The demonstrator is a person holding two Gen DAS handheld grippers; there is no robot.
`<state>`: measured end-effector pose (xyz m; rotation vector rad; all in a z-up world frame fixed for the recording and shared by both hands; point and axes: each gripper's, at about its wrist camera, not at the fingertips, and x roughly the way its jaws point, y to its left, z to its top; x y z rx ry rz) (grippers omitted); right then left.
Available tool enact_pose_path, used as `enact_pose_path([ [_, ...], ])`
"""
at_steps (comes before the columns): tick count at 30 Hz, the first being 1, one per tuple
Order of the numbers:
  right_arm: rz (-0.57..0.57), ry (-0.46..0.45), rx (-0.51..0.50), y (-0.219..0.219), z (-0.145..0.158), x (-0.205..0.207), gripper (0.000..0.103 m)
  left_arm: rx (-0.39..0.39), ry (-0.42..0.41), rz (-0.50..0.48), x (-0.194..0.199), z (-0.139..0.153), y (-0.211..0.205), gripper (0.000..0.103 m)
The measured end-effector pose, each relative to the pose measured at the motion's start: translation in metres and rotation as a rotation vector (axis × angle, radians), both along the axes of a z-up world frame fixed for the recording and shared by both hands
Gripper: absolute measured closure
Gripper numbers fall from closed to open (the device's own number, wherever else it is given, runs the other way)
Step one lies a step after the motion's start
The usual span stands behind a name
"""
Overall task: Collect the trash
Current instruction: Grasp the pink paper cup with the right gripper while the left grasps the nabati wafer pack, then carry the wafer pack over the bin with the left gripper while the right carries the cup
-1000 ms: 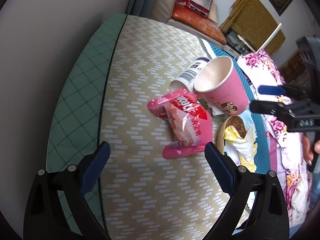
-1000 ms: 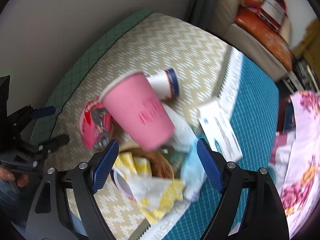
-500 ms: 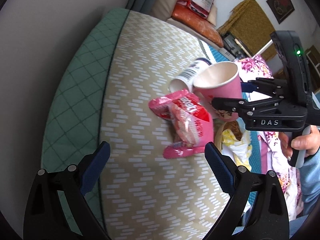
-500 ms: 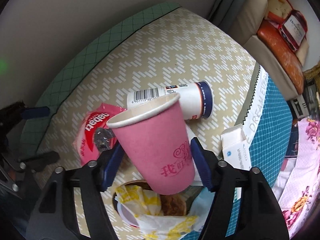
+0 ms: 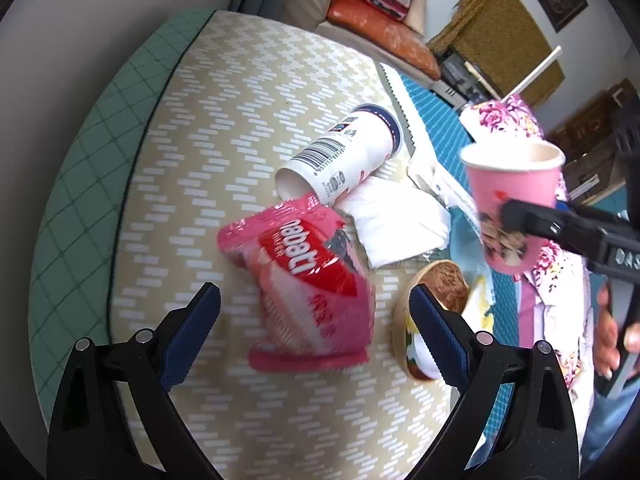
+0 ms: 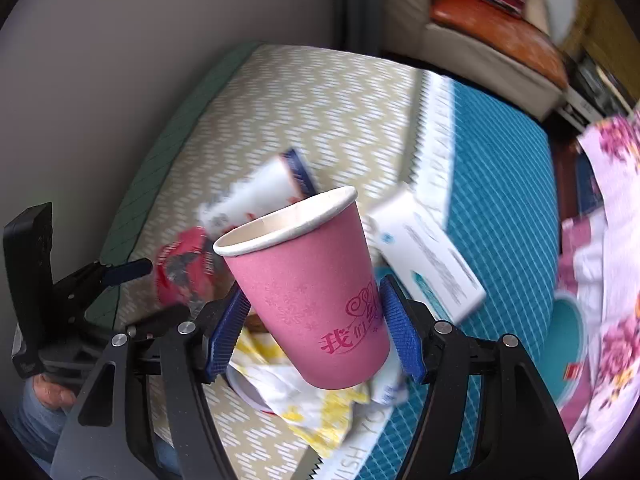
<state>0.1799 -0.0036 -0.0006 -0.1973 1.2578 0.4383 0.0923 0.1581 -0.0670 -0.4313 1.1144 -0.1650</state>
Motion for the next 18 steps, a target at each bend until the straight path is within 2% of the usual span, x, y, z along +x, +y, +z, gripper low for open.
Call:
enact_pose_path([
  [6, -0.089, -0.001, 0.032, -0.040, -0.001, -0.008, 0.040, 0.055, 0.054, 0.028, 0.012, -0.012, -0.011, 0.010],
  [7, -0.102, 0.001, 0.042, -0.046, -0.002, -0.010, 0.040, 0.078, 0.058, 0.034, 0.012, -0.014, -0.013, 0.014],
  [9, -0.120, 0.007, 0.059, -0.055, -0.004, -0.015, 0.040, 0.088, 0.066, 0.022, 0.011, -0.017, -0.016, 0.047],
  [11, -0.130, 0.015, 0.072, -0.061, -0.007, -0.016, 0.040, 0.100, 0.070, 0.024, 0.008, -0.017, -0.019, 0.061],
  [14, -0.147, 0.019, 0.093, -0.071, -0.011, -0.021, 0.040, 0.121, 0.047, 0.044, 0.001, -0.010, -0.017, 0.068],
  [18, -0.175, 0.017, 0.127, -0.085, -0.011, -0.026, 0.040, 0.116, 0.009, 0.054, -0.008, 0.003, -0.014, 0.069],
])
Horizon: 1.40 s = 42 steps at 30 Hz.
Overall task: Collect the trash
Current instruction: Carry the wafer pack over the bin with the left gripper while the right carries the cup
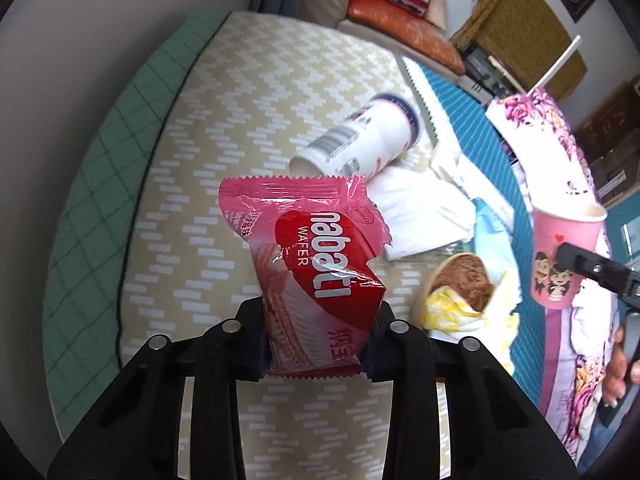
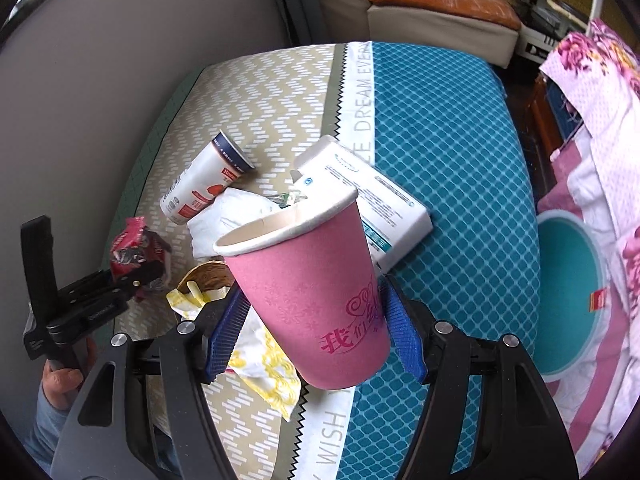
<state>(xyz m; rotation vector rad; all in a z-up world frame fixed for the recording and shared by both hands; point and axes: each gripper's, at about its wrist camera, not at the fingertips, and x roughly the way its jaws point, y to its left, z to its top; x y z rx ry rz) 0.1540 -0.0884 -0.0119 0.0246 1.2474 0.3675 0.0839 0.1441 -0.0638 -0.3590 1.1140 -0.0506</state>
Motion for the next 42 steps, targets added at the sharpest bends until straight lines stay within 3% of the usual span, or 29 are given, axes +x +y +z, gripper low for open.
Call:
enact_pose_path([
  [8, -0.055, -0.014, 0.060, -0.031, 0.004, -0.011, 0.040, 0.025, -0.070, -0.012, -0.018, 0.038, -0.010, 0.069],
  [16, -0.157, -0.047, 0.099, -0.086, 0.011, -0.022, 0.040, 0.050, -0.118, -0.134, -0.008, 0.068, -0.071, 0.069],
  [29, -0.368, -0.136, 0.135, -0.205, 0.020, -0.045, 0.040, 0.081, -0.103, -0.381, 0.036, 0.066, -0.216, 0.069],
  [42, -0.587, -0.177, 0.148, -0.312, 0.015, -0.066, 0.040, 0.128, -0.063, -0.571, 0.064, 0.044, -0.337, 0.069],
])
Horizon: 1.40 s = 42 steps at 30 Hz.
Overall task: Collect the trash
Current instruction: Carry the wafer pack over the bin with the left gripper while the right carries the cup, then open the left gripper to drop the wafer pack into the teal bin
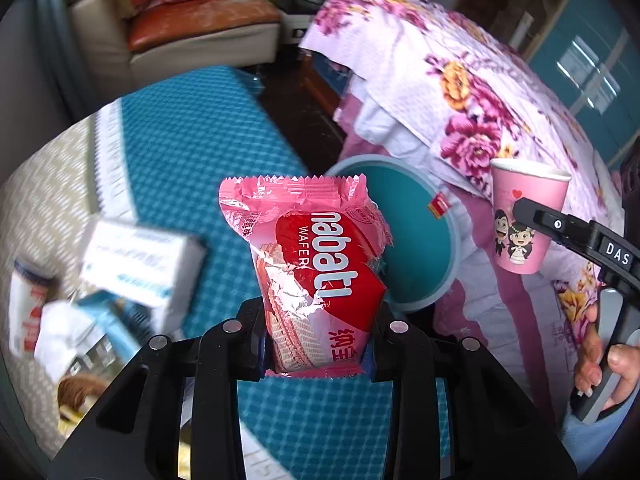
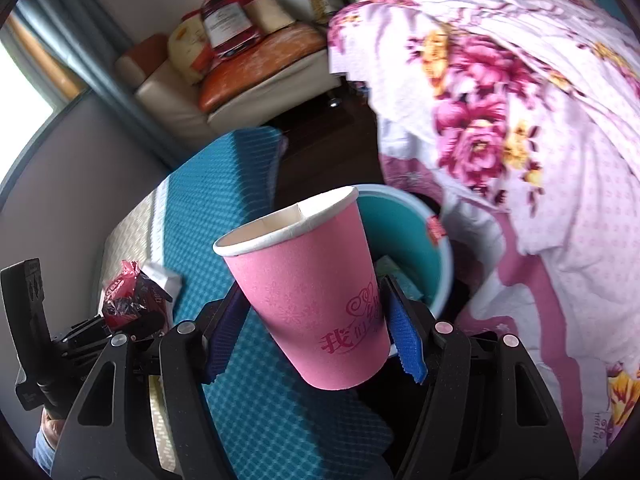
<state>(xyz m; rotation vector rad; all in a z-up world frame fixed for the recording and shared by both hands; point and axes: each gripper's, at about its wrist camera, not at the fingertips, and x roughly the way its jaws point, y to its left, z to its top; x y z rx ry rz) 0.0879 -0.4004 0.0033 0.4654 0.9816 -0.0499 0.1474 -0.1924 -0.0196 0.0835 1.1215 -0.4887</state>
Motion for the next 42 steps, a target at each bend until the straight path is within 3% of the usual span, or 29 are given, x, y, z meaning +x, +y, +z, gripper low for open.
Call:
enact_pose_path([
  [10, -0.080, 0.016, 0.006, -0.040, -0.010, -0.004, 0.040, 0.012, 0.030, -0.107, 0.018, -0.021, -0.068, 0.069],
  [27, -0.138, 0.054, -0.016, -0.059, -0.020, 0.006, 0.040, -0.001, 0.075, -0.176, 0.037, -0.047, -0.108, 0.068],
  [28, -0.140, 0.055, -0.018, -0.060, -0.020, 0.006, 0.040, -0.002, 0.074, -0.177, 0.037, -0.047, -0.109, 0.064],
  [30, -0.144, 0.056, -0.018, -0.060, -0.020, 0.007, 0.040, 0.001, 0.059, -0.178, 0.036, -0.045, -0.110, 0.034],
  [32, -0.146, 0.060, -0.020, -0.060, -0.021, 0.008, 0.040, 0.013, 0.021, -0.164, 0.034, -0.041, -0.108, 0.017],
  [34, -0.144, 0.065, -0.022, -0.059, -0.021, 0.009, 0.040, 0.008, -0.006, -0.156, 0.032, -0.036, -0.104, 0.014],
  [42, -0.131, 0.074, -0.032, -0.050, -0.020, 0.013, 0.040, -0.018, 0.024, -0.124, 0.035, -0.034, -0.086, 0.011],
])
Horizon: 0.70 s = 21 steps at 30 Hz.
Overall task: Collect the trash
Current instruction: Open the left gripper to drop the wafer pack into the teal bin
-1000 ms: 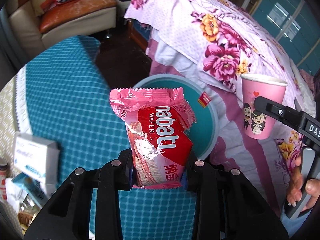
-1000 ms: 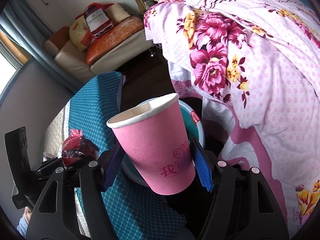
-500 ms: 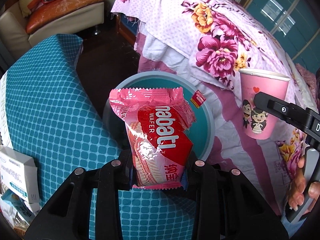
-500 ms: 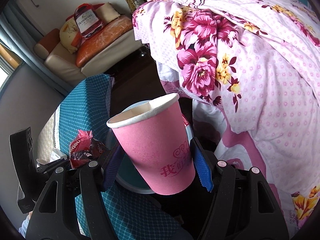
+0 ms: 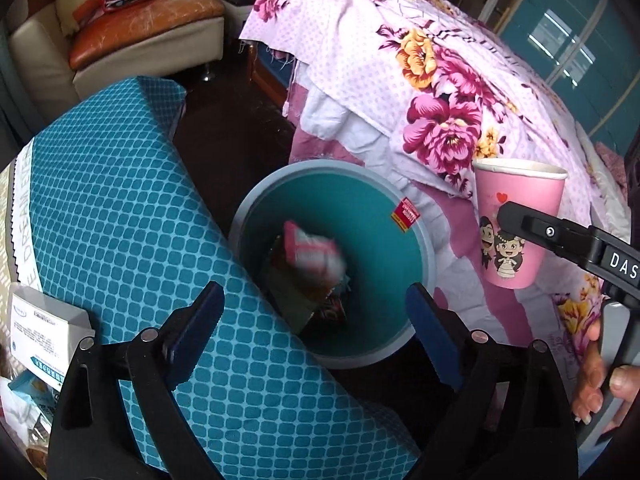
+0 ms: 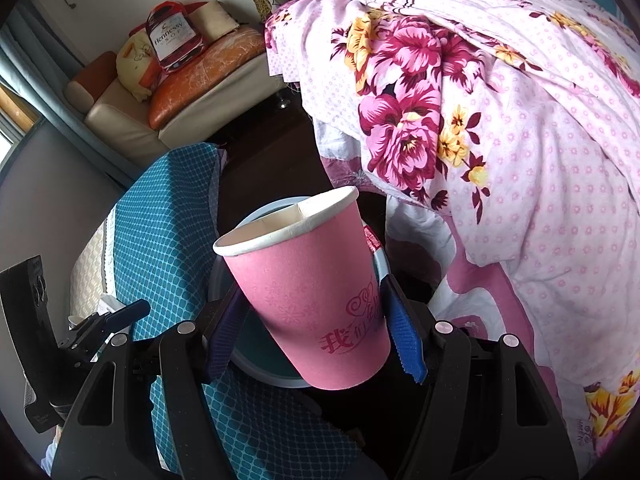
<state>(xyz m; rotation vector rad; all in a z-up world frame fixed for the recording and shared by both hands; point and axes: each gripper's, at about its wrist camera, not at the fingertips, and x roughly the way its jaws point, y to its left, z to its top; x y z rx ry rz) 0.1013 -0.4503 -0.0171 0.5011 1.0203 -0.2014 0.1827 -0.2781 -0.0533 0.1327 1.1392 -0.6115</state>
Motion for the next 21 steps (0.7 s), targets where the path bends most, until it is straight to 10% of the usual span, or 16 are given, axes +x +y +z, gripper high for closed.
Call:
enact_pose_path([
  [21, 0.091, 0.043, -0.043, 0.049, -0.002, 0.022, 0.039, -0.055, 0.015, 0.061, -0.018, 0.009, 0.067, 0.010],
])
